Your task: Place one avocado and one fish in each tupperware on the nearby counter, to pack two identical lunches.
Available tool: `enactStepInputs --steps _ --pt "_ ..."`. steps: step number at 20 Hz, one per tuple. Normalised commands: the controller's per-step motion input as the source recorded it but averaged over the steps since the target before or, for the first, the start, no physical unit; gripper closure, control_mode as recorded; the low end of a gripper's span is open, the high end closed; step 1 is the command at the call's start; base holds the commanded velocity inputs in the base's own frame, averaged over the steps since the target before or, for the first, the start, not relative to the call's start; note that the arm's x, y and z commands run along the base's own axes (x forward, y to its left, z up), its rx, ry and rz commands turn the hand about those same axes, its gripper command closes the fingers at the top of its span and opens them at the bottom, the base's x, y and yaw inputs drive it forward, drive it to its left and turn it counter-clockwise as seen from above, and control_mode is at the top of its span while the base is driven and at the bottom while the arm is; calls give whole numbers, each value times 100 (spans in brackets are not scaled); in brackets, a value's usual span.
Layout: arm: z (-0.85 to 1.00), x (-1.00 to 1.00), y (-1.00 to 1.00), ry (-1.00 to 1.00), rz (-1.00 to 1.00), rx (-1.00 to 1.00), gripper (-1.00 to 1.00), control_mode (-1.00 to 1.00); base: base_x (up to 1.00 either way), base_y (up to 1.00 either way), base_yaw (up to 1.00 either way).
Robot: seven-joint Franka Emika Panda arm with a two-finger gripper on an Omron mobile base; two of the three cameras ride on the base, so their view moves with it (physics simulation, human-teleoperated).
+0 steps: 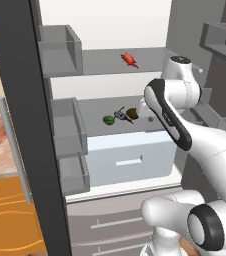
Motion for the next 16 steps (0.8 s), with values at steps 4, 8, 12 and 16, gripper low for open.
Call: enactStepInputs --steps 4,8,12,16 --pt "0 -3 2 -10 0 0 -100 -100 0 0 0" --pt "8 -18 2 -33 0 3 -100 -100 0 0 0" --pt "3 0 2 -28 0 15 -100 -100 0 0 0" --pt "67 4 12 -15 -2 -2 -100 -100 0 0 0"
